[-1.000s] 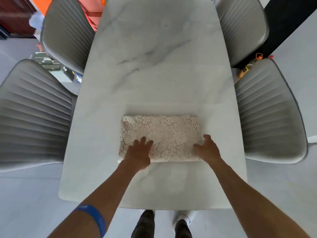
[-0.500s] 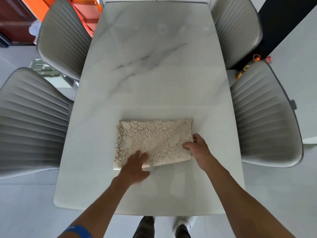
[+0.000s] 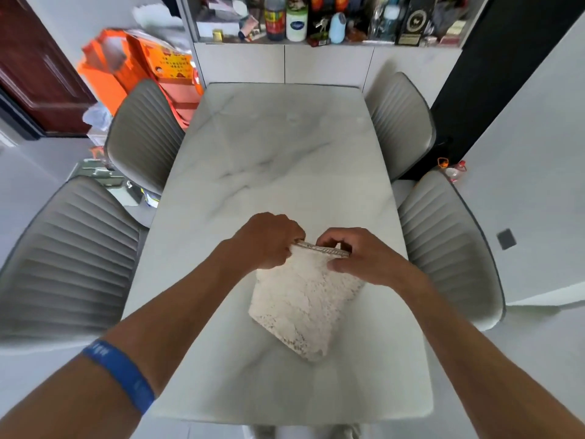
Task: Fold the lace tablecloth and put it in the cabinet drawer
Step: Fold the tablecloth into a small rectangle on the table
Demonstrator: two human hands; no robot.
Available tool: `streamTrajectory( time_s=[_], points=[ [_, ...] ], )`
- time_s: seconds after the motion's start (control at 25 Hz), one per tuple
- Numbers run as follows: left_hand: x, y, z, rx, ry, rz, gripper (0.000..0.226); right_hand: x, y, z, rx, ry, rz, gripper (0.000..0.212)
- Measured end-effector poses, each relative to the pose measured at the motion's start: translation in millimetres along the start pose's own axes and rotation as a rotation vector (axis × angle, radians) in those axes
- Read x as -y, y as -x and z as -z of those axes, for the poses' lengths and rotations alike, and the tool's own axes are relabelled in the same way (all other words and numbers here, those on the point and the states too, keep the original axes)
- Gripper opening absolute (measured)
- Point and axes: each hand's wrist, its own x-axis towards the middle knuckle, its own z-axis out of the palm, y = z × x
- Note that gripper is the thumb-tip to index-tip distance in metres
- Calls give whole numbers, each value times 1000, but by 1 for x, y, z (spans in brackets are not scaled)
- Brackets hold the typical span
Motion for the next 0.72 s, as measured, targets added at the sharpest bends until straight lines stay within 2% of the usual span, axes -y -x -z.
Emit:
streamTrajectory(
  time_s=[0.04,0.08,0.16,0.24,0.32,0.36,0.48,0.56,0.64,0.68,0.72],
  points=[
    [-4,-2,9,-5,-29,51,14,5,-1,7,-54,53,-6,26],
    [-7,-6,20,-76,-73,79,15,11,-5,15,-136,127,22,24],
    [-12,-9,43,-326,-147,96,22,26,-9,34,-357,298,155,21],
    [-18,0,55,-553,-187,96,30,36,-4,43,-510,407,313,23],
    [-24,15,41,-691,-172,90,37,31,8,34,-562,496,403,28],
    [-29,22,22,-687,-163,105,39,21,13,22,-555,542,405,31],
    [-48,37,-65,-507,-107,171,41,-27,29,-36,-431,734,310,31],
    [-62,51,-130,-305,-63,211,45,-73,44,-88,-200,841,144,27],
    [-76,70,-193,74,25,319,51,-118,69,-136,87,799,-43,37],
    [-81,81,-221,261,68,355,52,-135,82,-153,190,748,-116,41],
    [-83,91,-240,379,108,387,51,-147,91,-164,233,692,-163,42]
  ],
)
